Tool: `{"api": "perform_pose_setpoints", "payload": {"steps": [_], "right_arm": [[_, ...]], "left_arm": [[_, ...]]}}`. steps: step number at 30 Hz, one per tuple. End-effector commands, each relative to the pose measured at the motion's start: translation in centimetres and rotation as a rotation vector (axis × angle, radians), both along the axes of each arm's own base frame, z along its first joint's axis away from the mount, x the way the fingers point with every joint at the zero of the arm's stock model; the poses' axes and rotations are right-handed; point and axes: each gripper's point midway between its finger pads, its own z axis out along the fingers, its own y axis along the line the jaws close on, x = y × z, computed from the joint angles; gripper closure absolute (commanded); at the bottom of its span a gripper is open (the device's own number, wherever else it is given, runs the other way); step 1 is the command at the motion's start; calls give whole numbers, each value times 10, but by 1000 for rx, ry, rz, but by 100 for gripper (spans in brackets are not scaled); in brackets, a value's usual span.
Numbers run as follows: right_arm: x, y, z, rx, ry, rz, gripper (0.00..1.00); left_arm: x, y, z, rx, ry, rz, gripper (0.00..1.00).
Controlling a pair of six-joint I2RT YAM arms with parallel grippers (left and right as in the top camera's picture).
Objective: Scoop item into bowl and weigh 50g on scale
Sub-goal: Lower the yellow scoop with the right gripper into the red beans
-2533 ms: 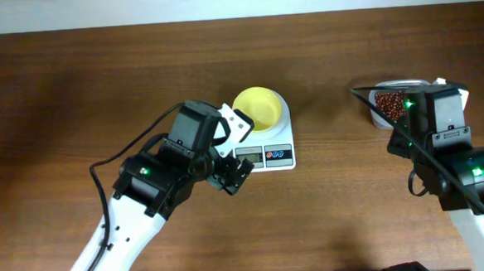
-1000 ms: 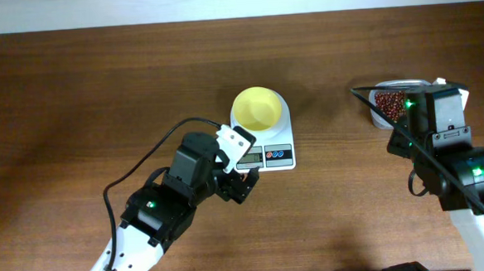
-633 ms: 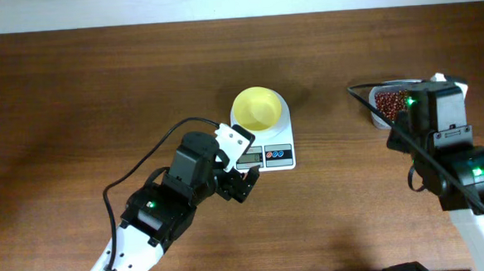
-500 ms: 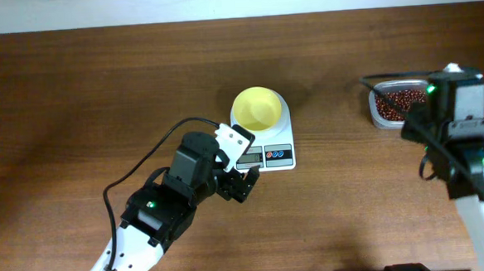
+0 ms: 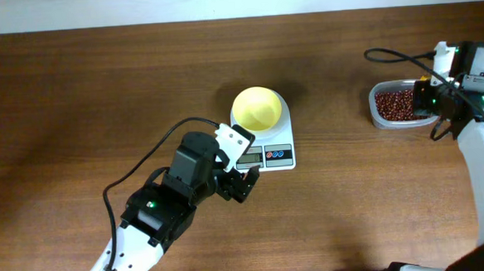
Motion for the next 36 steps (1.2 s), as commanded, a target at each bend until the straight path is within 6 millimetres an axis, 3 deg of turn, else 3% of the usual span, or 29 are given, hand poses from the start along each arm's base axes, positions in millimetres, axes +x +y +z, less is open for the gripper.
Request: {"api": "perform_pose_setpoints", "payload": {"steps": [1,5,12,17,25,30,36], "right_arm": [[8,-2,-10,-17,29,49,96],[12,-2,-34,-13,88,73,96],[14,-3,-46,-12,118,83,96],[13,-5,-68,-17,178,84,96],[5,-2,-80,1,208,88,96],[5,8,-83,161,170,98,96],[-1,-8,-80,296,126,38,96]], "left_arm": [[-1,0,-5,-4,16,4,1],[-1,0,-5,-4,16,4,1],[-1,0,-5,-4,16,4,1],[-1,0,-4,-4,16,4,1],[-1,0,-4,-4,16,4,1],[-1,0,-4,-4,16,4,1],[-1,0,-4,-4,16,4,1]]}}
